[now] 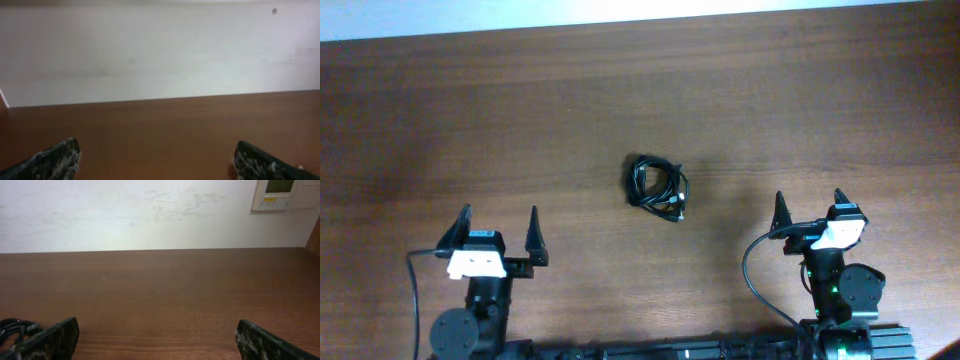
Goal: Untangle cables
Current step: 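Reach the left gripper to the black cable coil and grasp it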
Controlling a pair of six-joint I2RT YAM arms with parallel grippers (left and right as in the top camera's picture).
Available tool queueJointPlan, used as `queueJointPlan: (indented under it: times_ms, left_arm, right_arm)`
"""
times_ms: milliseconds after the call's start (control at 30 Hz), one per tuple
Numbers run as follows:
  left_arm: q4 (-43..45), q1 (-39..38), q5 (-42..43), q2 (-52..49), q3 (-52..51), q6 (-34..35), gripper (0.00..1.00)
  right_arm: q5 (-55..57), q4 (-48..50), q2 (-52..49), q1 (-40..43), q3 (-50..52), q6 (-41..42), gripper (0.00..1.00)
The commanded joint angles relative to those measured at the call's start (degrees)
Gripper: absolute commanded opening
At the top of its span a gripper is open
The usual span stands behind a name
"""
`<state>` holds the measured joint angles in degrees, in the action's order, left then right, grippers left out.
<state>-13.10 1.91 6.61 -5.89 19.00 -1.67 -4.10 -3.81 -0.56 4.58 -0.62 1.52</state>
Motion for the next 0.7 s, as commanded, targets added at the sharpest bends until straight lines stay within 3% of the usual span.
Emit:
queueJointPlan:
  times_ms: [0,333,533,667]
  left_arm:
    - [-0.1,0.2,3.3,-8.1,8.3,1.0,0.99]
    - [-18.3,-3.5,14.2,-39.8,35.5,3.5,0.99]
    - [-15.4,-16.9,13.6,-54.9,39.7,3.8,0.99]
    - [-12.9,-21.1,13.6,-63.7,39.6,3.8,0.99]
  right_arm:
    - [0.3,-0.3,0.4,0.3,0.3,0.2,0.98]
    - [0.3,-0.3,0.4,0.3,0.3,0.2,0.99]
    - [0.3,-0.3,0.4,0.3,0.3,0.2,0.99]
    - [0.3,-0.3,0.4,0.3,0.3,0.2,0.98]
